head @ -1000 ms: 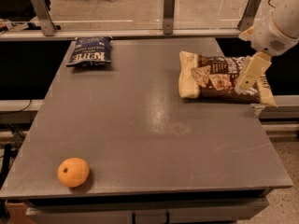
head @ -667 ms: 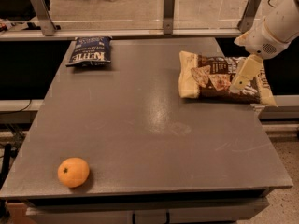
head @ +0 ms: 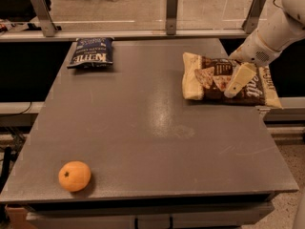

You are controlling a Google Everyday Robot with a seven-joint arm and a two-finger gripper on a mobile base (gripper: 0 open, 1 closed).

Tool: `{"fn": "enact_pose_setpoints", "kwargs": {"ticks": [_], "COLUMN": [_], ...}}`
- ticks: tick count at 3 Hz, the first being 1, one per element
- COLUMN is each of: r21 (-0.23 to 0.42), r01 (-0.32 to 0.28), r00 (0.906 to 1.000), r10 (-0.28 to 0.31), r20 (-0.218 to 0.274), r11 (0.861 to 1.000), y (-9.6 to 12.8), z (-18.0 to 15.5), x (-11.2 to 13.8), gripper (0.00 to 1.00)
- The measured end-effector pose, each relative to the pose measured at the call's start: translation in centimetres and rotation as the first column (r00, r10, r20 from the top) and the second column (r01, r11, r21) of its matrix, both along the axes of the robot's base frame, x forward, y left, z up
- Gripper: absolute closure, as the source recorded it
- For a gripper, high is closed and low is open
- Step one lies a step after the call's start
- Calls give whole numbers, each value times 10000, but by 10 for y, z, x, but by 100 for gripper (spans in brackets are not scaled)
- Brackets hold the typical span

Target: Move brown chip bag near blue chip bag

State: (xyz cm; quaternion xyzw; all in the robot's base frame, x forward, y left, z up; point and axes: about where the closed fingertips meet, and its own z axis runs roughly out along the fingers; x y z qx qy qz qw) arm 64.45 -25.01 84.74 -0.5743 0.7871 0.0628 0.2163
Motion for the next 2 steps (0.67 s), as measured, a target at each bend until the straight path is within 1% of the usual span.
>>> {"fn": "enact_pose_setpoints", "kwargs": {"ticks": [1,2], "r21": [243,490], "r01": [-92,-276], "r00": [9999,9996], "r10": [95,279], "r20": [-84,-37], "r11": [9997,9984], "y": [10,23], "z": [4,15], "x": [3,5], "gripper": [41,65]}}
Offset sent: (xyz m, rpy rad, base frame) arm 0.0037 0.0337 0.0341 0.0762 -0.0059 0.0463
